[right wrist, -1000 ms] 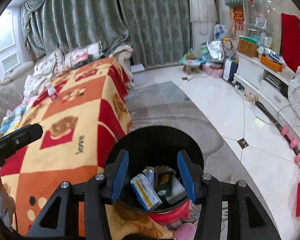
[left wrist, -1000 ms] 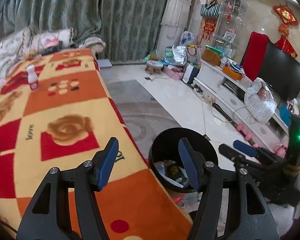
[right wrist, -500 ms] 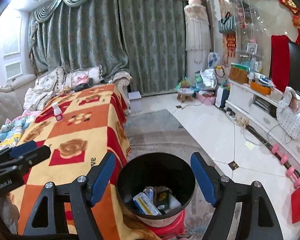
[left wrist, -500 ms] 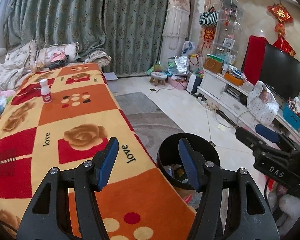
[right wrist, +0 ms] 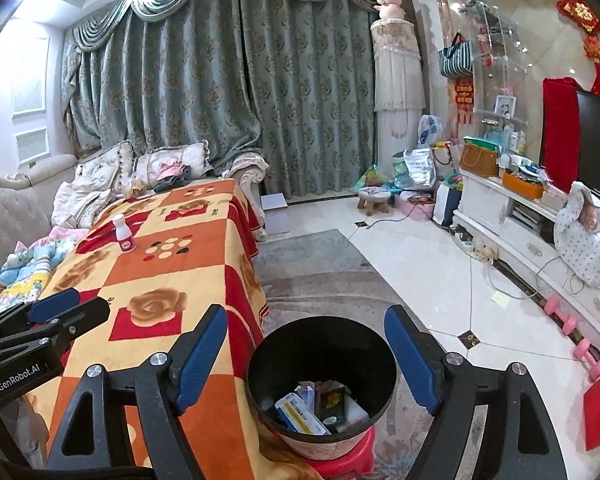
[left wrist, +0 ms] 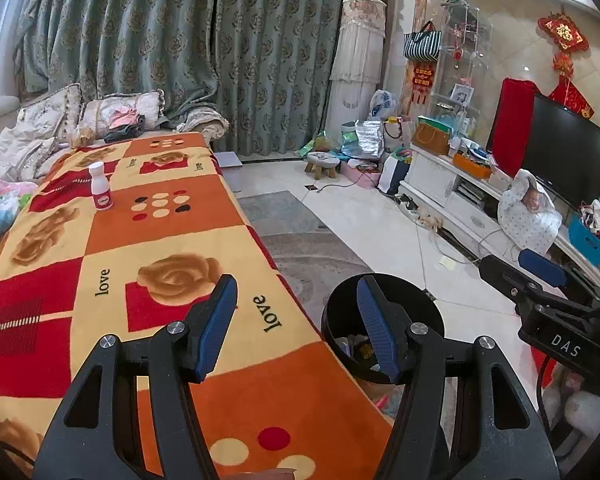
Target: Collect trash
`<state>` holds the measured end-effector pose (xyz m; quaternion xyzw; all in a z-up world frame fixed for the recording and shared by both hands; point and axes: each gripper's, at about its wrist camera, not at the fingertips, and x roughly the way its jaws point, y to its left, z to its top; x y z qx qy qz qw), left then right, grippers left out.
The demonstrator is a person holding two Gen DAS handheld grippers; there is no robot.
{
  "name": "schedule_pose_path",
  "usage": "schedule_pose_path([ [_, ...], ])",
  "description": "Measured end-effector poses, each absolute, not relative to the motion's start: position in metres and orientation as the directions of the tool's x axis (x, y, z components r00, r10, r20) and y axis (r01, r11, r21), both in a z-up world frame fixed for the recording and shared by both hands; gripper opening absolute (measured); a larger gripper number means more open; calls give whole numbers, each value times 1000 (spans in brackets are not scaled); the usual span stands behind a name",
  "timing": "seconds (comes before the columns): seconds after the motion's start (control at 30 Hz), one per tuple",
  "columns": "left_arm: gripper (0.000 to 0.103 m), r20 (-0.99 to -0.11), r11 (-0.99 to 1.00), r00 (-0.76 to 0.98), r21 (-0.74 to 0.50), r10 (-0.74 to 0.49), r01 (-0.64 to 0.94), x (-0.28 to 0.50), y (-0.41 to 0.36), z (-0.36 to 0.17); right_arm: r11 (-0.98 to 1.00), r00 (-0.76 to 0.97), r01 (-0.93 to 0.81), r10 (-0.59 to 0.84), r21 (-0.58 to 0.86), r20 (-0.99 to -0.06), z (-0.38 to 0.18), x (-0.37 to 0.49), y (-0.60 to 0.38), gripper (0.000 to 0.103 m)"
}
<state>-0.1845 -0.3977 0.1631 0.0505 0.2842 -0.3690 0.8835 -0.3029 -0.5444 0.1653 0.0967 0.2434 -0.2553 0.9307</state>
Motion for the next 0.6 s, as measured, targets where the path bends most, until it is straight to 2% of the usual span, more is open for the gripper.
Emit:
schedule_pose_path([
  [0.6, 61, -545, 719, 556, -133, -628, 682, -181, -396, 161, 855, 744, 517, -419, 50, -521, 159, -297, -544, 80],
])
